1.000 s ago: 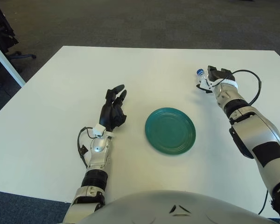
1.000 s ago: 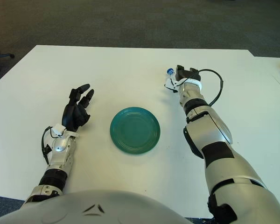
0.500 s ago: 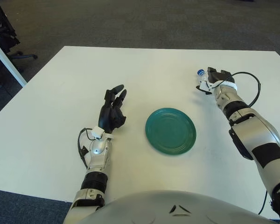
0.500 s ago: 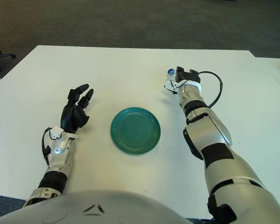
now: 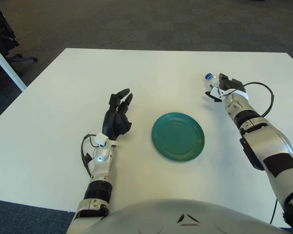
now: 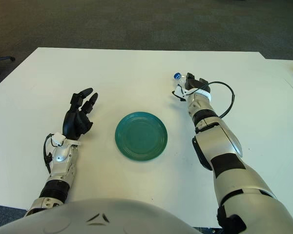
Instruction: Put the bottle into the plate.
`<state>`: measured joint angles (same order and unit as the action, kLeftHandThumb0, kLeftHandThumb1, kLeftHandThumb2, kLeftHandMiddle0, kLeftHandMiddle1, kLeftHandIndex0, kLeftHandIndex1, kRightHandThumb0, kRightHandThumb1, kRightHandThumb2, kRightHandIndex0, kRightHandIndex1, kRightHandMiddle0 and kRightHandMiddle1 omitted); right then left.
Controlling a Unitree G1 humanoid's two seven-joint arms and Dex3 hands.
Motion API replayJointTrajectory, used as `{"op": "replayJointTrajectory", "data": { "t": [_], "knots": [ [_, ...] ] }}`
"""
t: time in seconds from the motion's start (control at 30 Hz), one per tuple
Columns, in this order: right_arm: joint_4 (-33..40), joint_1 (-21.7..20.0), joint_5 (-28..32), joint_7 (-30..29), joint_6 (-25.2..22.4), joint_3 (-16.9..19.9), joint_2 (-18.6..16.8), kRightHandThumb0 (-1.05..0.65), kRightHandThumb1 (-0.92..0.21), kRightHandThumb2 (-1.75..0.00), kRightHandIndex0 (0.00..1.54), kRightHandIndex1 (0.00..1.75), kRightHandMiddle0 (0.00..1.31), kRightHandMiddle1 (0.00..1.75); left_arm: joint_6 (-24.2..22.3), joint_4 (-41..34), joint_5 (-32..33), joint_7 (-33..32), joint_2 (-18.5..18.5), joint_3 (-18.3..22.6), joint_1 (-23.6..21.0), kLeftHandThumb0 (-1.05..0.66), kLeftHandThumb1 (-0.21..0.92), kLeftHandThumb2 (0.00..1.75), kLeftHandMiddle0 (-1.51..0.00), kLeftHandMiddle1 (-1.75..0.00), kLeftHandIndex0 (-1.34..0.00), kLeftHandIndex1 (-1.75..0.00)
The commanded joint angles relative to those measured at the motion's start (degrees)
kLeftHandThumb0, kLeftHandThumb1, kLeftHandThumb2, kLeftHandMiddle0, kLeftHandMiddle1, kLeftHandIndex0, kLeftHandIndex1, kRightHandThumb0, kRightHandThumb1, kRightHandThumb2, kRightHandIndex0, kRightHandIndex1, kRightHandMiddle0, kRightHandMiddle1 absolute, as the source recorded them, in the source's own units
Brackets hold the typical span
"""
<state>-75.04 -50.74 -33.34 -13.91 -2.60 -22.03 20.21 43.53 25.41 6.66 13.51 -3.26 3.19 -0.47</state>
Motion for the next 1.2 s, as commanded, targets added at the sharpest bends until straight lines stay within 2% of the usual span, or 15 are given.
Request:
{"op": "replayJointTrajectory", "data": {
  "t": [0.0,0.3,0.77,0.97,1.17],
  "knots": [
    [0.61,0.97,1.07,-0.62,0.50,0.89,-0.66,-1.05,-0.92,-0.63,0.15,0.01,0.00,0.14,1.14,4.06,2.32,0.88,-1.27,0.12,6.40,-0.71,0.92,1.03,-0.40,0.00,0.00,-0.91],
    [0.91,1.45,1.59,-1.59,0.46,1.14,-0.92,-1.05,-0.92,-0.58,0.16,0.01,0.00,0.18,3.92,4.94,4.57,2.97,-1.48,0.69,6.36,-0.71,0.92,1.03,-0.41,0.00,0.00,-0.90],
    [1.46,2.59,2.01,-3.74,0.86,2.18,-1.07,-1.05,-0.92,-0.55,0.22,0.03,0.00,0.25,4.09,3.78,7.72,5.93,-1.62,1.63,7.53,-0.68,0.92,1.03,-0.43,-0.01,0.00,-0.91],
    [1.65,3.01,2.44,-5.51,1.43,3.17,-1.13,-1.05,-0.92,-0.53,0.27,0.04,0.00,0.36,4.14,3.70,7.93,6.25,-1.66,1.66,7.62,-0.68,0.92,1.02,-0.43,-0.02,0.00,-0.91],
    [1.81,3.31,2.89,-7.03,2.04,3.79,-1.10,-1.05,-0.92,-0.46,0.34,0.07,0.00,0.55,4.11,3.46,8.13,6.38,-1.88,1.75,7.80,-0.68,0.92,1.02,-0.44,-0.02,0.00,-0.91]
  ]
}}
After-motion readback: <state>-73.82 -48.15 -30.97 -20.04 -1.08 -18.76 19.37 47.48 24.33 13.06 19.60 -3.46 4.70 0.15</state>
